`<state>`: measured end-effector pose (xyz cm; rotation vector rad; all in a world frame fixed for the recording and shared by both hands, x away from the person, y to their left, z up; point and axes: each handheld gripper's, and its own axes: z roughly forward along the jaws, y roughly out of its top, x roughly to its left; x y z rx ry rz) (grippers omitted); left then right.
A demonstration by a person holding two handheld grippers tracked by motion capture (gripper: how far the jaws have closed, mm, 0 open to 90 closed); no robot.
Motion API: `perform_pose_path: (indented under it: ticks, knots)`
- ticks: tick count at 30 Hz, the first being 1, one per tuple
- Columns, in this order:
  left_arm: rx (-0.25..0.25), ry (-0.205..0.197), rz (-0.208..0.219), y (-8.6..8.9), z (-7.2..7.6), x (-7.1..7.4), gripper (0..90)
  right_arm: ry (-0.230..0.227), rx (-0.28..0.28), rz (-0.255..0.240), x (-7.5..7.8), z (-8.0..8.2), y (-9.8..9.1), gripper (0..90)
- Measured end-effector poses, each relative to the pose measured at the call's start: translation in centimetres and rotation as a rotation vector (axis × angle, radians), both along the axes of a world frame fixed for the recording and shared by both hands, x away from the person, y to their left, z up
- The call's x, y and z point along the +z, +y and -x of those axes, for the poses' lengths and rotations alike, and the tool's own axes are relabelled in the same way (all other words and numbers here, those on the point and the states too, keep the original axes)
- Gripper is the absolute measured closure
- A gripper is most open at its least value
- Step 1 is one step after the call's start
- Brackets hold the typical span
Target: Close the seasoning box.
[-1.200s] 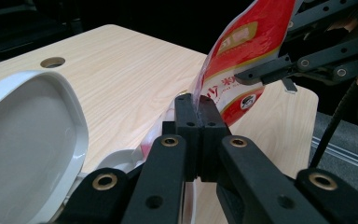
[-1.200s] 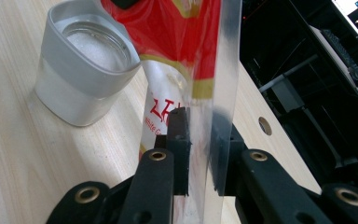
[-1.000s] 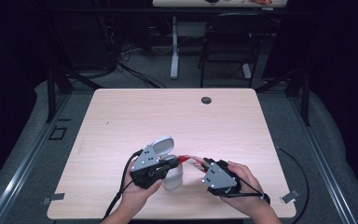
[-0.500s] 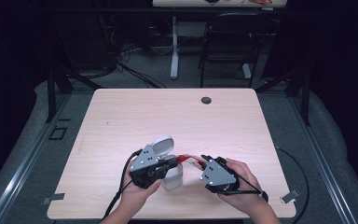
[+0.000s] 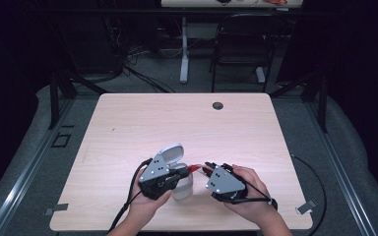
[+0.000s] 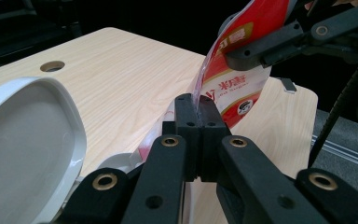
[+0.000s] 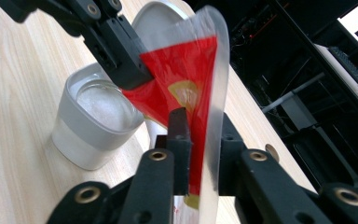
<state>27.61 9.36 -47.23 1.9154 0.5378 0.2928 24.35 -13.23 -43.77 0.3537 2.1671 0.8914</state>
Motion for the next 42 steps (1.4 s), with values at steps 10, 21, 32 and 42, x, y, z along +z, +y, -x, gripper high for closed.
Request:
perform_pose_path:
  ticks: [10,21,32,42]
  knots:
    - [-0.002,0.003,0.005,0.09,-0.02,0.00,90.0,0.032,0.011,0.009,0.44,-0.22,0.15,88.1]
    - [0.005,0.005,0.015,0.18,-0.06,0.00,90.0,0.035,0.008,-0.005,0.42,-0.23,0.19,89.9]
    - [0.006,-0.006,0.029,0.26,0.05,0.01,89.6,0.020,0.003,-0.012,0.41,0.06,0.28,90.0]
    - [0.023,-0.020,0.064,0.37,0.12,0.24,82.9,0.013,0.000,-0.033,0.49,0.24,-0.03,90.0]
